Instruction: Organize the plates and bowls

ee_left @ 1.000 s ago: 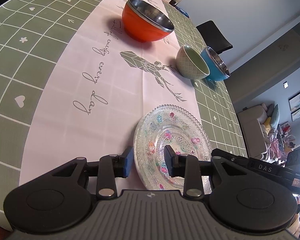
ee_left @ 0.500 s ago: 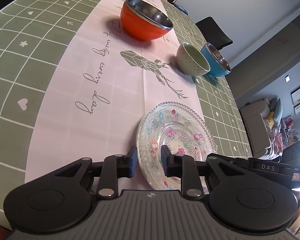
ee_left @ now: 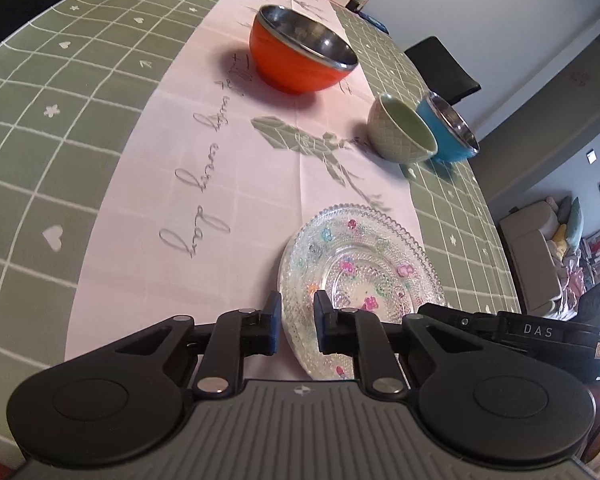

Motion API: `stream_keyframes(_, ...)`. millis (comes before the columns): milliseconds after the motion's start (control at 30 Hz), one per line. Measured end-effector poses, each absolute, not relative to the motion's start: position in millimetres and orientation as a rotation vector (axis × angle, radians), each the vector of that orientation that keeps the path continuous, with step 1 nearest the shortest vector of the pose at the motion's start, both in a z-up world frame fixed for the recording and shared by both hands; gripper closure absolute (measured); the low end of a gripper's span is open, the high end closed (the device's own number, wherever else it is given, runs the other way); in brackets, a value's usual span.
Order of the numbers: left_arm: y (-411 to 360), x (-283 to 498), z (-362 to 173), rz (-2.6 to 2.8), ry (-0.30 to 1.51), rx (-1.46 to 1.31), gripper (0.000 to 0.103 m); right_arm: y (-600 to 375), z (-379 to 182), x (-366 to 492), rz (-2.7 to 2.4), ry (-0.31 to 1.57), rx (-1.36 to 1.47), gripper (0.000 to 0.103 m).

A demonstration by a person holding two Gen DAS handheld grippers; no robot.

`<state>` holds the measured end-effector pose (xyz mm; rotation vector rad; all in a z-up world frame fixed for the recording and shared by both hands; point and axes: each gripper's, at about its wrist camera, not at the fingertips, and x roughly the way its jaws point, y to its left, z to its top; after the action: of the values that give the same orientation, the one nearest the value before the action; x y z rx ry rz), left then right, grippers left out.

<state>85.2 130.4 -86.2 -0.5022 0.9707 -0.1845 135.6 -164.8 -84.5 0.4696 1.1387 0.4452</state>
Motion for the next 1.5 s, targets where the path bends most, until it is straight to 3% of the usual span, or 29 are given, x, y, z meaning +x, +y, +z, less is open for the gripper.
stream_keyframes(433, 146.6, 110.2, -85.5, -0.175, 0.954, -0.552, 0.088, -155.7, -87.5, 169.3, 0.429, 1.137, 0.508, 0.076)
stream_keyframes(533, 156.5, 99.9, -81.2, -0.155, 0.907, -0.582, 0.07, -159.4, -82.2, 163.7, 0.43, 1.1, 0.516, 0.065)
stream_keyframes(633, 159.3, 98.9, -83.5, -0.147, 0.916, -0.607, 0.067, -160.3, -74.9, 163.6, 0.433, 1.057, 0.507, 0.064)
stream_keyframes(733, 157.5, 99.4, -91.3, -0.158, 0.936, -0.631, 0.057, -161.7, -74.5, 163.0, 0.423, 1.057, 0.508, 0.064)
stream_keyframes(1033, 146.4, 97.8, -103.9, -0.214, 0.997, -0.684, 0.058, -167.1, -90.7, 153.1, 0.432, 1.146, 0.602, 0.064)
stream_keyframes(1100, 145.1, 97.7, -102.5, -0.2, 0.991, -0.668, 0.062, -165.6, -90.7, 153.1, 0.435, 1.155, 0.61, 0.074)
stream_keyframes(1167, 144.0, 99.2, -101.4, -0.194, 0.994, -0.65, 0.066, -162.7, -89.7, 152.8, 0.428, 1.146, 0.573, 0.078)
stream_keyframes(1500, 145.8, 131.0, -96.4, -0.121, 1.003, -0.606, 0.066, -146.7, -89.0, 179.8, 0.418, 1.141, 0.53, 0.079)
